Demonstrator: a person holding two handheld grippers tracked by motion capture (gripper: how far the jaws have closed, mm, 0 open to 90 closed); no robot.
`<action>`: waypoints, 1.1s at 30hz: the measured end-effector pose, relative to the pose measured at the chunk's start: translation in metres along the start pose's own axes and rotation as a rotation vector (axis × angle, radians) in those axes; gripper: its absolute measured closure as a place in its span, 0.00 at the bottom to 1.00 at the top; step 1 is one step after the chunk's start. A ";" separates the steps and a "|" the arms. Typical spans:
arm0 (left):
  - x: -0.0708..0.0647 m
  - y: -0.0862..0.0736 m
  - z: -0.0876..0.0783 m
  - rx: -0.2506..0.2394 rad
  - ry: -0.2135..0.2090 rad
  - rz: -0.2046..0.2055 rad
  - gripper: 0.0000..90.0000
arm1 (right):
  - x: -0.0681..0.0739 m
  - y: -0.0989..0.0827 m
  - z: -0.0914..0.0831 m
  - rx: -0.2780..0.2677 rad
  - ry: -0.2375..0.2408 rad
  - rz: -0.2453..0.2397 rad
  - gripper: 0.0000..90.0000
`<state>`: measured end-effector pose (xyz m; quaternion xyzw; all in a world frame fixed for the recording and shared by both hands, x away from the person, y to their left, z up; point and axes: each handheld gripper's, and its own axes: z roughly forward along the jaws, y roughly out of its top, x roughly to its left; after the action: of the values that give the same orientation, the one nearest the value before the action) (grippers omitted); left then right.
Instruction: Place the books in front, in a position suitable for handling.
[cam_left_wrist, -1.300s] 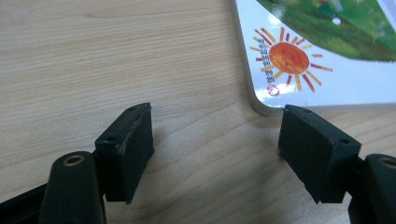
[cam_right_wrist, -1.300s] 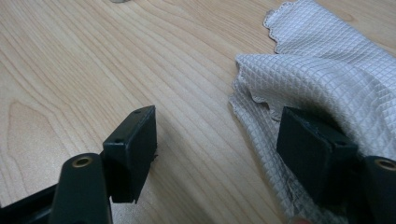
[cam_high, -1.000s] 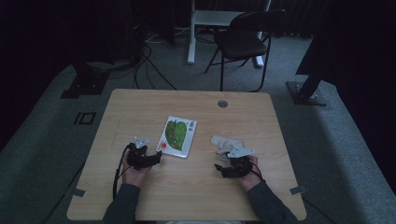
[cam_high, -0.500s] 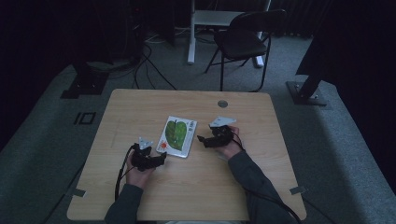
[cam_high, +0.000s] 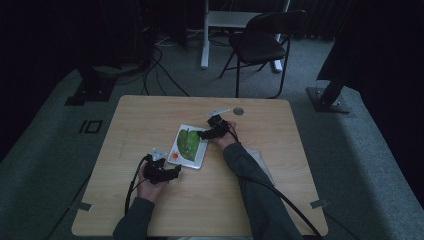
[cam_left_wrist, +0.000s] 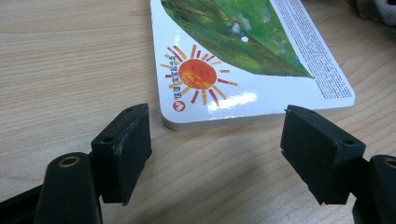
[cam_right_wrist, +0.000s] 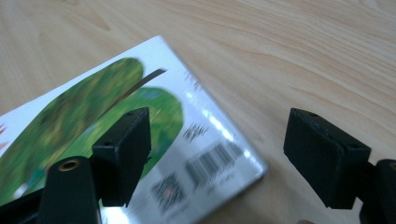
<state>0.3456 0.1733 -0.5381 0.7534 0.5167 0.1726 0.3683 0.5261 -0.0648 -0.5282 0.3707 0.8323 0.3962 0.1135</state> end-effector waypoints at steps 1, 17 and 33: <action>0.001 0.000 0.000 -0.003 -0.003 -0.008 0.28 | -0.001 0.002 0.004 0.013 0.011 0.003 0.25; 0.009 -0.001 -0.001 -0.026 0.002 -0.062 0.30 | 0.031 -0.024 -0.038 0.204 0.188 -0.201 0.44; 0.011 0.000 -0.002 0.000 -0.031 -0.102 0.37 | 0.047 -0.047 -0.047 0.158 0.129 -0.030 0.37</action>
<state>0.3490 0.1841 -0.5386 0.7286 0.5489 0.1418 0.3844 0.4456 -0.0777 -0.5270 0.3395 0.8720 0.3508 0.0359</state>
